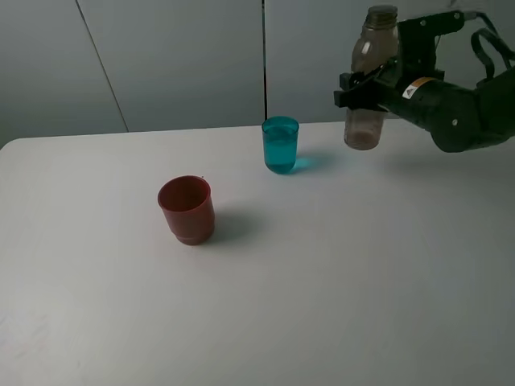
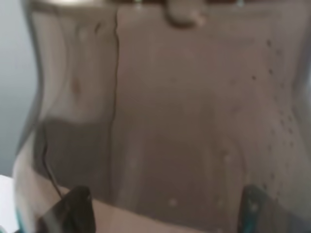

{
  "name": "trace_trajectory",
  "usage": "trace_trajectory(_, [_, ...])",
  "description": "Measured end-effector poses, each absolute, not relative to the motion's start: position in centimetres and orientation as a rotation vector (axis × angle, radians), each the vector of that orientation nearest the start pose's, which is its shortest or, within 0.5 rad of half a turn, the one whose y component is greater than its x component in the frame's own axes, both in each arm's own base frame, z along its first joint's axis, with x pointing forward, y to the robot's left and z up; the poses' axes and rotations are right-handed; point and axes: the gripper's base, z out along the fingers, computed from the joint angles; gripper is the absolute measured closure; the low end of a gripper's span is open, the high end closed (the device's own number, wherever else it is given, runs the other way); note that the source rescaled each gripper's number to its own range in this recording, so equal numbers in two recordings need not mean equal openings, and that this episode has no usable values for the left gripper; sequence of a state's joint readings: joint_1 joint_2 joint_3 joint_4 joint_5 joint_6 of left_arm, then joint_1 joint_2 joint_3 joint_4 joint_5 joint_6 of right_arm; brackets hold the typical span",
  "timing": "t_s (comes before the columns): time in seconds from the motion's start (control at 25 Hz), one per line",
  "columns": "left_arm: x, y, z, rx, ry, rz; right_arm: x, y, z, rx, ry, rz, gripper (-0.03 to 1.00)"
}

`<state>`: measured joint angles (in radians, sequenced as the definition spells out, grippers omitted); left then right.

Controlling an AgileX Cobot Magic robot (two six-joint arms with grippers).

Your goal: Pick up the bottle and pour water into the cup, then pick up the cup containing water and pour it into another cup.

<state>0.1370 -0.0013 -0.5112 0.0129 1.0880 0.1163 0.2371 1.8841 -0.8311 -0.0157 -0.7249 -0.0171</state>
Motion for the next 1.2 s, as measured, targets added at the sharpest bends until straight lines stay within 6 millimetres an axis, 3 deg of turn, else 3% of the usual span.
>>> trace_trajectory(0.16, [-0.8, 0.0, 27.8, -0.022, 2.063, 0.172, 35.1, 8.3, 15.0, -0.236, 1.832, 0.156, 0.97])
trace_trajectory(0.44, [-0.8, 0.0, 27.8, -0.022, 2.063, 0.172, 35.4, 8.3, 12.6, -0.235, 1.805, 0.158, 0.97])
trace_trajectory(0.6, [-0.8, 0.0, 27.8, -0.022, 2.063, 0.172, 35.6, 8.4, 12.1, -0.223, 1.746, 0.167, 0.97])
trace_trajectory(1.16, [-0.8, 0.0, 27.8, -0.022, 2.063, 0.172, 35.5, 8.4, 9.3, -0.225, 1.809, 0.168, 0.97])
trace_trajectory(1.2, [-0.8, 0.0, 27.8, -0.022, 2.063, 0.172, 35.5, 8.4, 9.3, -0.225, 1.809, 0.168, 0.93])
